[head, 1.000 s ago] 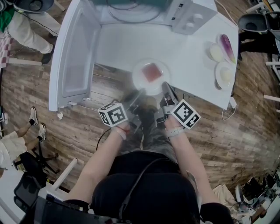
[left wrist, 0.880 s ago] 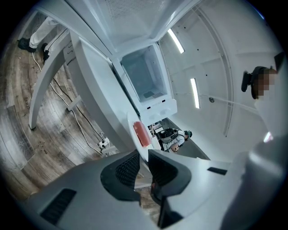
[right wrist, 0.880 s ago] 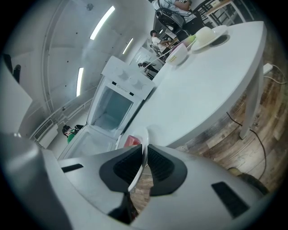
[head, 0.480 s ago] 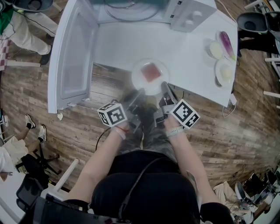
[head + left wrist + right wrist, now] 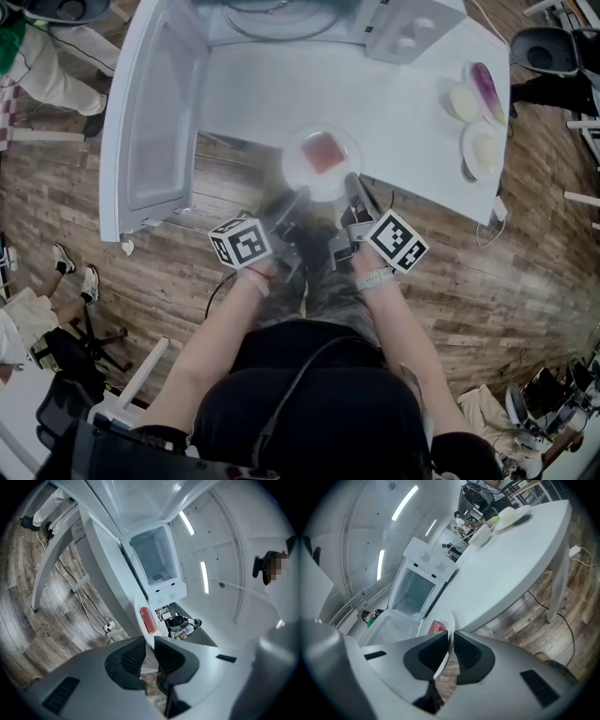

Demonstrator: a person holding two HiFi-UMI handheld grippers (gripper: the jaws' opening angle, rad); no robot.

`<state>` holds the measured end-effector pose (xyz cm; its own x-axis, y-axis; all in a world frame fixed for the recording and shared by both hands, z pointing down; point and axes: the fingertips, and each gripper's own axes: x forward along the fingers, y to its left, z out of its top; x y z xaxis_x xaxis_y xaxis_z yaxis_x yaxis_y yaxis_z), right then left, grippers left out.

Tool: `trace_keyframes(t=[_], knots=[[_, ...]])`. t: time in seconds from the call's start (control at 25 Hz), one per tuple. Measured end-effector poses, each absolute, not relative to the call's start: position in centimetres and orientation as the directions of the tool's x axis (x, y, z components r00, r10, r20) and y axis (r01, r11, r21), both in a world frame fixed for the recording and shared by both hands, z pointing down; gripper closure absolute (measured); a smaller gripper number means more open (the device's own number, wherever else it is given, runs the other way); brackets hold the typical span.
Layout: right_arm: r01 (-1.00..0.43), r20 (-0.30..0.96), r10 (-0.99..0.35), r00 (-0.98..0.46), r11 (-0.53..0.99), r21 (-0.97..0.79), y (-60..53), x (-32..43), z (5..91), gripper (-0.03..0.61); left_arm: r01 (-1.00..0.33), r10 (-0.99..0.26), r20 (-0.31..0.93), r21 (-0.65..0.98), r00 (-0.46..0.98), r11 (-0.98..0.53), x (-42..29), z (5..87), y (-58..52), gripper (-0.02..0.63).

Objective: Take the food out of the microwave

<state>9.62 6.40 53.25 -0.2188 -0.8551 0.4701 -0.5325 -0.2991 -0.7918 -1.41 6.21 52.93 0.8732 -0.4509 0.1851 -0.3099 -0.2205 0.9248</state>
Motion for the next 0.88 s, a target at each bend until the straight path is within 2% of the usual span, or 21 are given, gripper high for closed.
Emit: trace_keyframes(t=[0.52,0.88], knots=[[-0.559,0.476,-0.852,-0.216,-0.292,-0.776,5.9,10.4,53.7,0.523,-0.280,-0.486,0.177,0.949,0.856,-0.148,-0.5,53.4,5.1,0.561],[-0.535,0.450,-0.867,-0.212,-0.282,-0.796,7.0,11.0,53.3,0.497,-0.270,-0.504,0.172,0.954,0.846,-0.127,0.6,53.2,4.0,0.565]])
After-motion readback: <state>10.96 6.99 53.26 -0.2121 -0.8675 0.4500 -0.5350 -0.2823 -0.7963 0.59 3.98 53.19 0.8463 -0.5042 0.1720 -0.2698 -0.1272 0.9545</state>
